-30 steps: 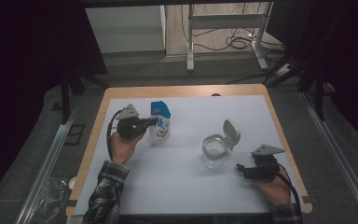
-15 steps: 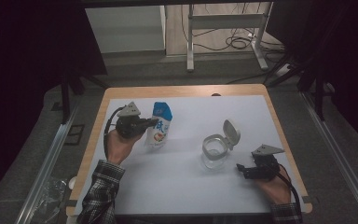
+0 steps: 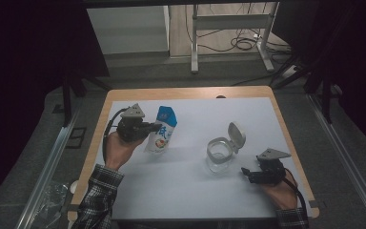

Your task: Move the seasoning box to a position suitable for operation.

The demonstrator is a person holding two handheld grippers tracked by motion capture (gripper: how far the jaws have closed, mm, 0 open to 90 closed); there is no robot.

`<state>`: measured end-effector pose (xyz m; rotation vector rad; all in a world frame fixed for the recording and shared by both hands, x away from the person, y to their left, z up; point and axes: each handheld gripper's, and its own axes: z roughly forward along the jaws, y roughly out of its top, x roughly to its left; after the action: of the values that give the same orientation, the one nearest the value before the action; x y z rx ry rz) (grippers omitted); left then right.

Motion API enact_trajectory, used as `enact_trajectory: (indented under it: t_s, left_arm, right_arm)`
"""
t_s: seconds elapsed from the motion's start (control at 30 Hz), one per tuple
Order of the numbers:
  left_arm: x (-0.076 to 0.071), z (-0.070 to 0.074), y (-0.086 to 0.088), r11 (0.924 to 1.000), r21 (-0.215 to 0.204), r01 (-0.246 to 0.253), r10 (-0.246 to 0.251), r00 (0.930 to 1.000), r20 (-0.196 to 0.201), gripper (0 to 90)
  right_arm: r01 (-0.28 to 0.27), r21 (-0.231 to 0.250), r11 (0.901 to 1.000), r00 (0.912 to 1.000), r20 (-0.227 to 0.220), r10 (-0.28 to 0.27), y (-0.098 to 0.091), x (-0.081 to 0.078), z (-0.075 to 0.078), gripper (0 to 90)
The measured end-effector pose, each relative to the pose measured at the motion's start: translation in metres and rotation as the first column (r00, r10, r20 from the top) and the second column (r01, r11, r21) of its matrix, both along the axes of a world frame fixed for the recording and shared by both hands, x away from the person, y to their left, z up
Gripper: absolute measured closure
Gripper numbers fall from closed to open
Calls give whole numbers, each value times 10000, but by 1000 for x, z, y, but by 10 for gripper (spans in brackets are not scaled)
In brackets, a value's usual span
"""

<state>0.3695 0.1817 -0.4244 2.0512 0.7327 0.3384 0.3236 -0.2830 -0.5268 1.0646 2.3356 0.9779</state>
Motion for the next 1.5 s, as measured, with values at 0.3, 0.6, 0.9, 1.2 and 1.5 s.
enact_trajectory:
  t_s: [0.3, 0.6, 0.9, 1.2, 1.5]
  left_arm:
    - [-11, 4, -8, 9998, 31, 172, -172, 9998, -70, 900]
    - [-25, 5, -19, 9992, -60, 398, -399, 9991, -118, 900]
    - [-33, 5, -30, 9975, 53, 711, -710, 9973, -205, 900]
    - [-44, 10, -40, 9955, 86, 949, -947, 9953, -186, 900]
    - [-52, 12, -47, 9936, -51, 1132, -1133, 9932, -278, 900]
  right_arm:
    - [-456, 417, 9981, 9989, 102, 452, 7, -12, 7, 225]
    - [-1020, 770, 9918, 9948, 82, 1017, 18, -28, 12, 250]
    - [-1630, 751, 9838, 9864, -108, 1642, 34, -44, 11, 280]
    - [-2161, 800, 9731, 9756, -224, 2185, 54, -52, 8, 307]
    - [-2669, 856, 9599, 9628, -197, 2695, 78, -54, 9, 319]
